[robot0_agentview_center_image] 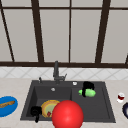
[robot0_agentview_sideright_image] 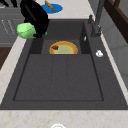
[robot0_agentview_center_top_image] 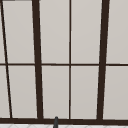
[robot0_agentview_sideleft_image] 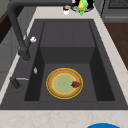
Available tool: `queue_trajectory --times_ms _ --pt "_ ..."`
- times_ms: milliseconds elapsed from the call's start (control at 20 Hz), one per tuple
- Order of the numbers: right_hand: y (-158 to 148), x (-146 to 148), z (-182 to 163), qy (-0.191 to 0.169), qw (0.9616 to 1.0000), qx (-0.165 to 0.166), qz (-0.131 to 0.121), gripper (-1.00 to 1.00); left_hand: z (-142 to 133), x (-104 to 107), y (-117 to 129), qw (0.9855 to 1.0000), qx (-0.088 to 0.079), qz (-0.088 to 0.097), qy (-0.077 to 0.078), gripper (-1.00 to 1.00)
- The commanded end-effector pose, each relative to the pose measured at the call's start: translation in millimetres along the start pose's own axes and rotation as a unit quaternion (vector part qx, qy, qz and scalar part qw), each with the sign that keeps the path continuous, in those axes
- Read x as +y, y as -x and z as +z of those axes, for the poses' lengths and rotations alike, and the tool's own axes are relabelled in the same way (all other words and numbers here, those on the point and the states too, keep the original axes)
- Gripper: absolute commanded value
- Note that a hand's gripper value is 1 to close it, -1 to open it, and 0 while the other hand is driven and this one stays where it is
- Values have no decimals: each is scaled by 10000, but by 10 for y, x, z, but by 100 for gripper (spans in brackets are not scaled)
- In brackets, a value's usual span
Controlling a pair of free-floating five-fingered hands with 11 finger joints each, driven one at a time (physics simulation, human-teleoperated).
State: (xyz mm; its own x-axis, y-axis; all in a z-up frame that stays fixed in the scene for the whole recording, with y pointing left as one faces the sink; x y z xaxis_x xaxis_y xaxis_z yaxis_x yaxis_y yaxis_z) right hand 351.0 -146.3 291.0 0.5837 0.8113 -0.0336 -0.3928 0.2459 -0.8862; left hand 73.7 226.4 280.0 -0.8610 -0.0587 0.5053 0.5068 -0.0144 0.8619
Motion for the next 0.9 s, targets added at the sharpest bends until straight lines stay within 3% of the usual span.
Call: queue_trajectory --times_ms 0,250,850 --pt "-177 73 154 -27 9991 98 402 100 0 0 0 10000 0 0 0 0" --pt "-338 181 410 11 9986 -14 525 100 0 0 0 10000 0 0 0 0" --pt "-810 554 746 329 9985 -152 420 100 0 0 0 10000 0 0 0 0"
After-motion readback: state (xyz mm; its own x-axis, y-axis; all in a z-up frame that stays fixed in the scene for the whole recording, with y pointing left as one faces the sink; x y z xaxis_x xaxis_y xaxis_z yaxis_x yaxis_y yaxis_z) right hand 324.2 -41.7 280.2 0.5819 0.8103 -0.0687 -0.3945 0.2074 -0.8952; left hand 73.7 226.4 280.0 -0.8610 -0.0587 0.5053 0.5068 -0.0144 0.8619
